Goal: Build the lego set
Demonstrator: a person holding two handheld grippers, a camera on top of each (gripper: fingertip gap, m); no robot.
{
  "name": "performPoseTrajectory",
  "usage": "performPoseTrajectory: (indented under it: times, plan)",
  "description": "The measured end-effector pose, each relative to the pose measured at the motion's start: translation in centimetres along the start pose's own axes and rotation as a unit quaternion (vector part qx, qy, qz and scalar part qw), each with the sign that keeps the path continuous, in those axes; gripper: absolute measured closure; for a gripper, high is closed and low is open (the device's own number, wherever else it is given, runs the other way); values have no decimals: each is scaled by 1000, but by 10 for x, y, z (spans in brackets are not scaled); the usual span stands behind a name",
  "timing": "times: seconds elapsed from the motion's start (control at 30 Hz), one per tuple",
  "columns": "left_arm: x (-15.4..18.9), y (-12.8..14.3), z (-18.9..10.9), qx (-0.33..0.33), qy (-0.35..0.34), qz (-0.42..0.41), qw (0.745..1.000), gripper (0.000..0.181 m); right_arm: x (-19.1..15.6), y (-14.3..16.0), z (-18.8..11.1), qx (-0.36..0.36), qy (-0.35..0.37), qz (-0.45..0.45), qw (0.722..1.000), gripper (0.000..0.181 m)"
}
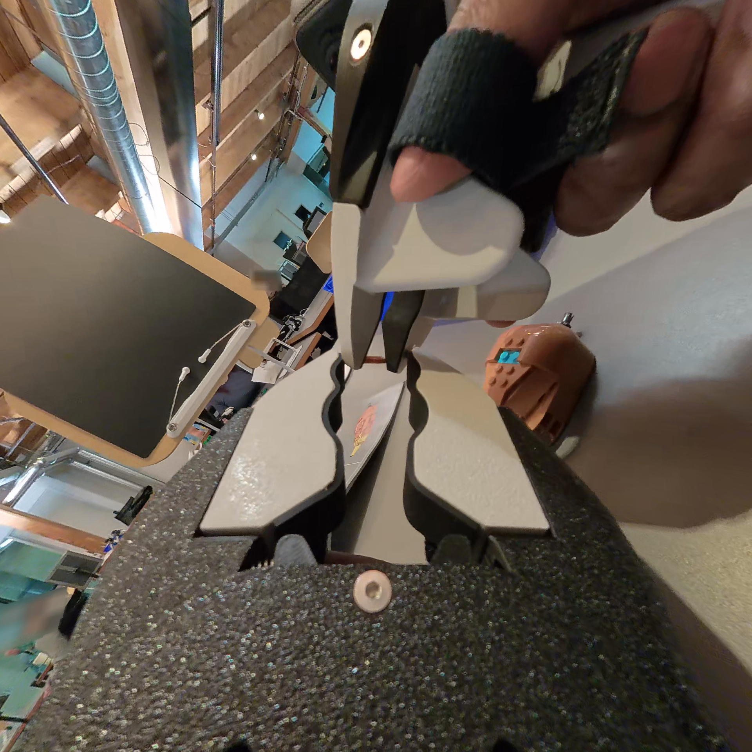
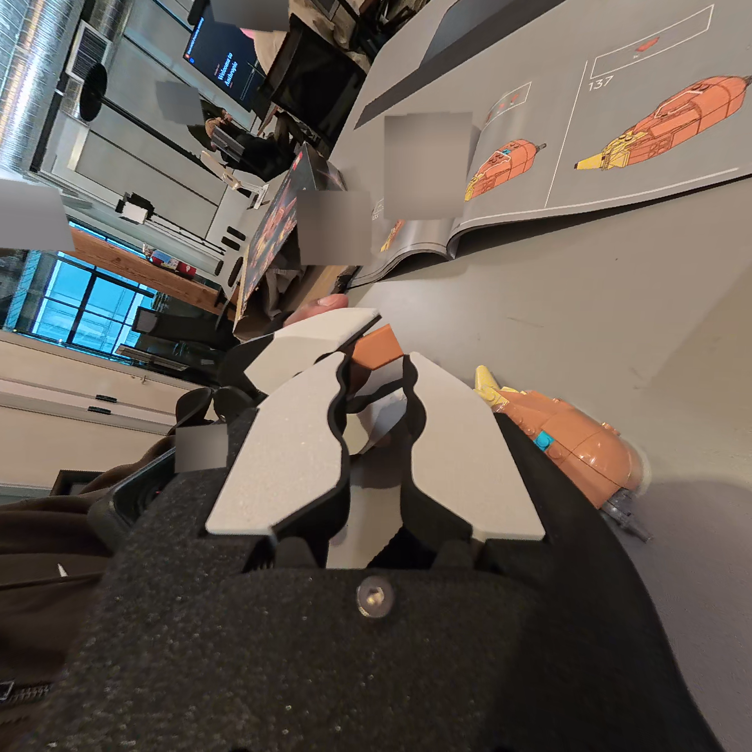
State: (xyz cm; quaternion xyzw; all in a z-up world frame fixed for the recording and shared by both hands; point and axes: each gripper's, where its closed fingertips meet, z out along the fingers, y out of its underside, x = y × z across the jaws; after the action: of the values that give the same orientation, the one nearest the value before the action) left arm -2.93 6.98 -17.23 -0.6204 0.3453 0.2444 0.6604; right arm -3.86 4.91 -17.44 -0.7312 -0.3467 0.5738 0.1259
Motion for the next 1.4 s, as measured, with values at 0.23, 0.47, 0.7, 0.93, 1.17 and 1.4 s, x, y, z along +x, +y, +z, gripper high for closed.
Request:
performPoseTrajectory:
  times: [0.23,0.47,0.7,0.93,1.17,1.4]
  plan:
    - [-1,-1,-2,3,5,0,1000,154,-2,1,0,1,-4,-8,1000,157]
    - [1,-3,-3,14,20,-18,1000,158,-1,3,-1,-1,-9,-21,1000,157]
    - [1,-4,-5,26,30,-44,998,163,1,3,-3,0,-35,-9,999,138]
    - [9,2,-2,15,51,-51,997,163,10,4,-4,1,-44,7,999,140]
    - [12,5,-2,15,79,-84,993,164,27,-9,-31,13,-21,-48,999,138]
    - [26,4,-4,42,192,-169,966,164,56,12,-58,-77,2,-237,968,133]
